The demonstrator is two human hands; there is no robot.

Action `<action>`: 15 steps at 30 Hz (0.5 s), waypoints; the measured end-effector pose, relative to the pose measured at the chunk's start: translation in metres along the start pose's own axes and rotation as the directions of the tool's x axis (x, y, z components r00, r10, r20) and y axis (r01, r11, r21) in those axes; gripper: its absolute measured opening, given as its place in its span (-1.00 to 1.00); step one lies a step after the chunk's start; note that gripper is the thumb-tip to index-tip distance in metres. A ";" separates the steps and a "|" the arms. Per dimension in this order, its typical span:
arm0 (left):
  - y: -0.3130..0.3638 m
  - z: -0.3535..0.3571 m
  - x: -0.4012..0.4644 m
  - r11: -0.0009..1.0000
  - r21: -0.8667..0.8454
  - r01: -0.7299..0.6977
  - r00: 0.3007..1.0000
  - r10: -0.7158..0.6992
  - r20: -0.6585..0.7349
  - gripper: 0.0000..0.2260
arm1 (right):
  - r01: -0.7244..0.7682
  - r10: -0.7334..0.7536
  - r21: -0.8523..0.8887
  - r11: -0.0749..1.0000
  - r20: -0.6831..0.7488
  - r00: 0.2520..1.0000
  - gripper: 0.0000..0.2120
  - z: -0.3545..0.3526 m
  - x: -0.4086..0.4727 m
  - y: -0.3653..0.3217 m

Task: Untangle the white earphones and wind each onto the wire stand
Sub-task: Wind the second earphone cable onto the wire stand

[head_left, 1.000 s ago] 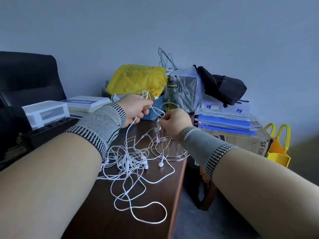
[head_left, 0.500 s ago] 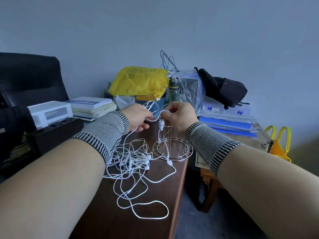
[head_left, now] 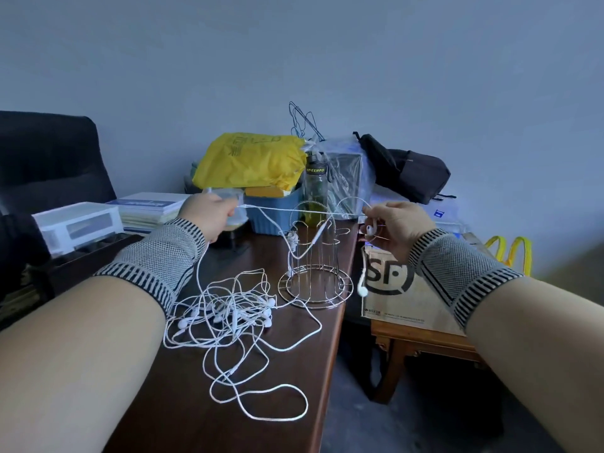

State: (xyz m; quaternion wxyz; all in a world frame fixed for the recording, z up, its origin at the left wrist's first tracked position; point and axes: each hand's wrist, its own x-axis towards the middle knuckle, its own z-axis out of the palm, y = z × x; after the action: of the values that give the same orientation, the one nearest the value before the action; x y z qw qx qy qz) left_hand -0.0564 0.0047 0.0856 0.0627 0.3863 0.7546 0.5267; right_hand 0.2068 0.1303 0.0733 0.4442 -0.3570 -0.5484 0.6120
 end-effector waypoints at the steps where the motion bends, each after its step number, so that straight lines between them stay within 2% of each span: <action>1: -0.001 0.001 0.001 1.000 0.003 0.016 0.999 -0.016 -0.031 -0.72 | -0.010 0.010 -0.001 1.000 -0.011 1.000 -0.92 -0.006 0.000 0.001; 4: -0.002 0.001 0.005 0.998 0.043 0.056 0.992 -0.051 -0.116 -0.74 | -0.063 0.065 0.057 0.996 -0.041 0.997 -0.92 -0.022 -0.004 0.003; 8: -0.002 -0.003 0.011 0.964 0.235 0.121 0.975 -0.071 -0.212 -0.65 | -0.140 0.150 0.087 0.986 -0.124 0.981 -0.97 -0.045 -0.006 0.008; 10: -0.003 -0.003 0.009 0.932 0.325 0.159 0.967 -0.080 -0.241 -0.61 | -0.165 0.168 0.035 0.986 -0.154 0.974 -0.89 -0.053 -0.005 0.010; 13: -0.004 0.003 0.001 0.816 0.544 0.193 0.979 -0.124 -0.162 -0.63 | -0.135 0.127 -0.040 0.990 -0.168 0.978 -0.86 -0.054 -0.006 0.011; 15: 0.004 0.011 -0.009 0.754 0.647 0.108 0.993 -0.115 -0.031 -0.73 | -0.109 0.106 -0.028 0.994 -0.099 0.989 -0.88 -0.046 -0.009 0.009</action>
State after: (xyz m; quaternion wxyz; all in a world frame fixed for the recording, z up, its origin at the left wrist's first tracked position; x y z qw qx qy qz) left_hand -0.0427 0.0079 0.0815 -0.0395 0.3413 0.9113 0.2270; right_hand 0.2512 0.1385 0.0571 0.4309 -0.4227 -0.5161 0.6077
